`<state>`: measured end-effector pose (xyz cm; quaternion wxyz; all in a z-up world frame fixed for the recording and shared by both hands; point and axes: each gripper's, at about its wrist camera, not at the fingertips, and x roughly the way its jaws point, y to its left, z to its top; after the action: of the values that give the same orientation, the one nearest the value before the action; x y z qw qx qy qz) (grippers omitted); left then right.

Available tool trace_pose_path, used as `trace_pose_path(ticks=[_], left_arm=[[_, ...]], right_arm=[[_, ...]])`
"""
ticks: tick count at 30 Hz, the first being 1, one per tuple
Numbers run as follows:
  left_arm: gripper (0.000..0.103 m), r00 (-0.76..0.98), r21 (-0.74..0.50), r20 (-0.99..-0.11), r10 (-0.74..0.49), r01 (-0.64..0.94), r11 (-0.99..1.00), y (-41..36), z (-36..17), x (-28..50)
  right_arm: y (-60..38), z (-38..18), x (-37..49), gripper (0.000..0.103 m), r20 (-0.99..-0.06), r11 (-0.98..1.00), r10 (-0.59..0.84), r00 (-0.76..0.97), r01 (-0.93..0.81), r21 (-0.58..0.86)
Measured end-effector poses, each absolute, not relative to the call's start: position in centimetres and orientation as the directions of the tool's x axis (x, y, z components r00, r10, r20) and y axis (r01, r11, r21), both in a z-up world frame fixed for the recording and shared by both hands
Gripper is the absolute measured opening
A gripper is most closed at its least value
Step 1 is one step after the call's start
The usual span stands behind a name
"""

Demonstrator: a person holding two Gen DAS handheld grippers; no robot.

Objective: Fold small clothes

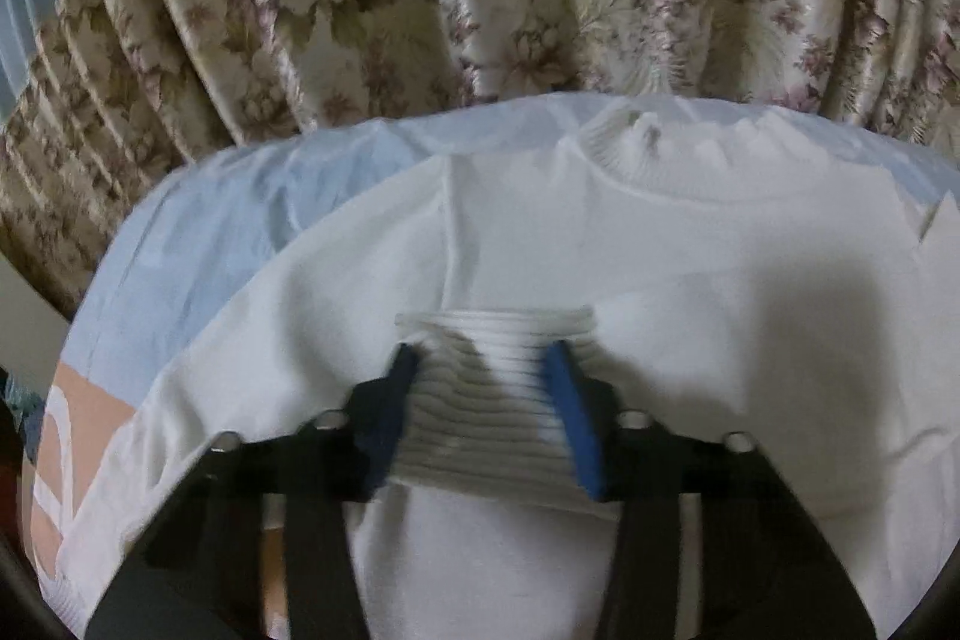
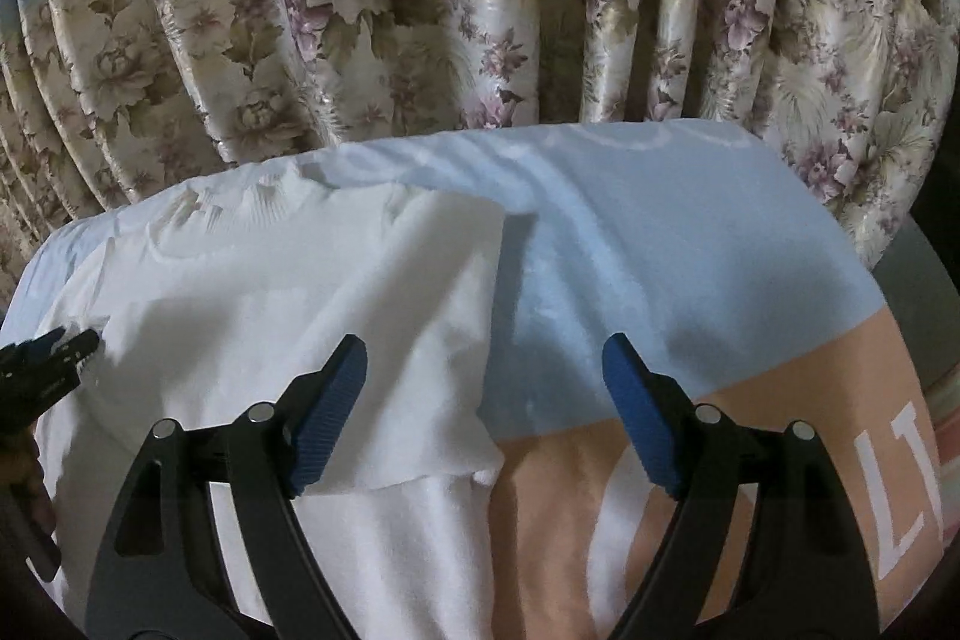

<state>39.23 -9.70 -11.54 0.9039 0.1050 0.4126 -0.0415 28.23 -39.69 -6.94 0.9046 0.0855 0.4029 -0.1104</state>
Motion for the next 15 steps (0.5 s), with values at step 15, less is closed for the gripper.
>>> trace_pose_path(ticks=[15], left_arm=[[0.003,0.737,0.230,-0.664,0.126,0.042,0.972,-6.7,-9.9,38.9]], right_arm=[[-37.3,-5.7,30.2,0.082,-0.729,0.973,-0.112,0.675,0.222,0.056]])
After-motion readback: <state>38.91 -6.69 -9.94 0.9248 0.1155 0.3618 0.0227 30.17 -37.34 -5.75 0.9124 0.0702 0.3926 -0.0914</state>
